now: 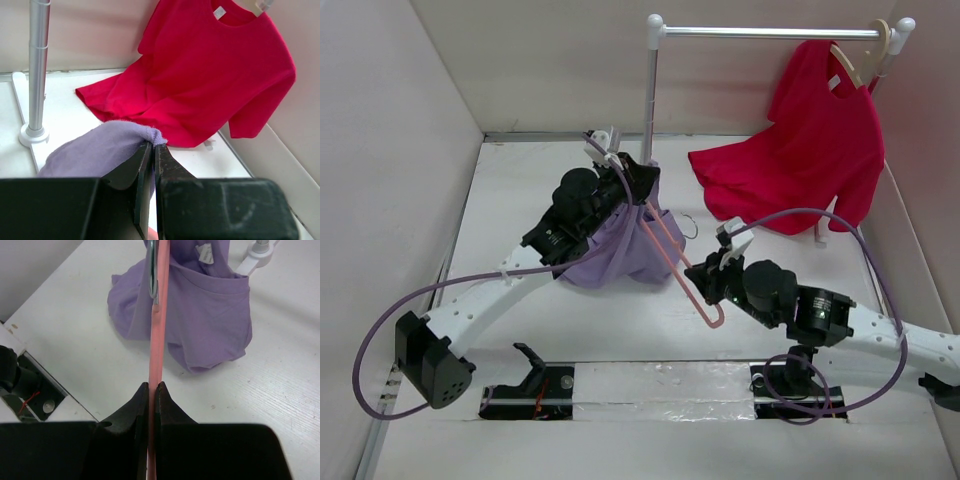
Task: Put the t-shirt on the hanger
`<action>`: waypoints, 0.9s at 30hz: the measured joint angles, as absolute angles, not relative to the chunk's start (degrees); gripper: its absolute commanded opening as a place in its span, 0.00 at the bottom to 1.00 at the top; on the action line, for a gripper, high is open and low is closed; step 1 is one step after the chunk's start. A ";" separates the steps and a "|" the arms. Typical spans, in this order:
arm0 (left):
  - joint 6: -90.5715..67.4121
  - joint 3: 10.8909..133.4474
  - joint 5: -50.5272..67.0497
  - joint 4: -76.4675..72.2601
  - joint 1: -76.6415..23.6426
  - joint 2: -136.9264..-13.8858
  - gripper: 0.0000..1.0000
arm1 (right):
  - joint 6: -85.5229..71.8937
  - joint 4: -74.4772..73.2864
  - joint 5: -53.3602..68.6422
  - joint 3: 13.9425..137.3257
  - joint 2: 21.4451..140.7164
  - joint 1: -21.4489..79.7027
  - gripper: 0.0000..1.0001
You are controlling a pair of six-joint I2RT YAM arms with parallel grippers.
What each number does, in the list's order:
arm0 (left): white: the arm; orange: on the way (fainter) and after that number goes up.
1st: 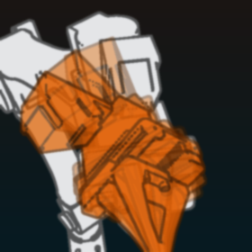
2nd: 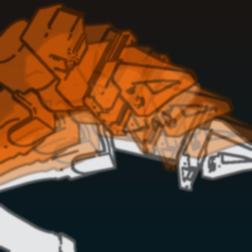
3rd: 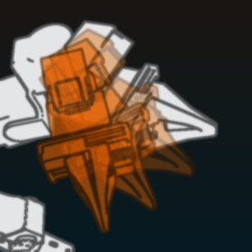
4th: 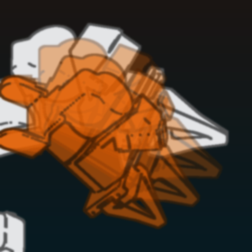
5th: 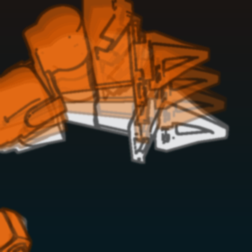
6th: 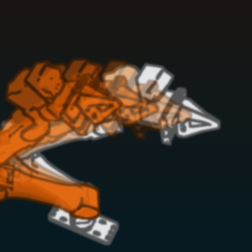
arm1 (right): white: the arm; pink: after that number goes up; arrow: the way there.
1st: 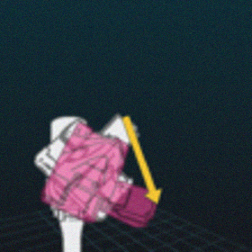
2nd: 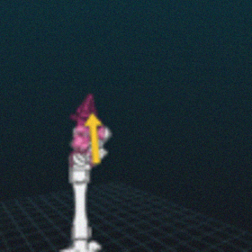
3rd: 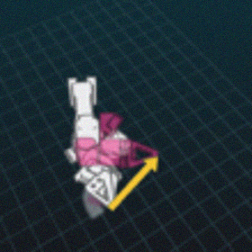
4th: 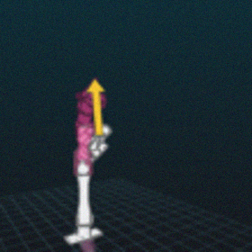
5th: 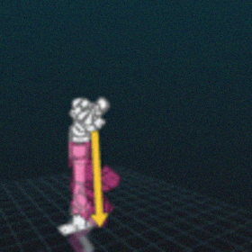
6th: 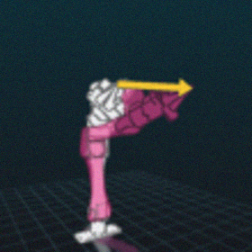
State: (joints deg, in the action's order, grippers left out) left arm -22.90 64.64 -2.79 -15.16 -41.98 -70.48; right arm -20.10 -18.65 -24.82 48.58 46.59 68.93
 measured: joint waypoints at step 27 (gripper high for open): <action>-23.99 55.79 -2.59 -11.16 -48.34 -53.60 0.00 | -12.58 -2.02 -10.81 63.09 63.55 57.25 0.00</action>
State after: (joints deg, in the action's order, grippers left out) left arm -23.99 55.79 -2.59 -11.16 -48.34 -53.60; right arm -12.58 -2.02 -10.81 63.09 63.55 57.25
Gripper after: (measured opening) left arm 0.014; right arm 0.077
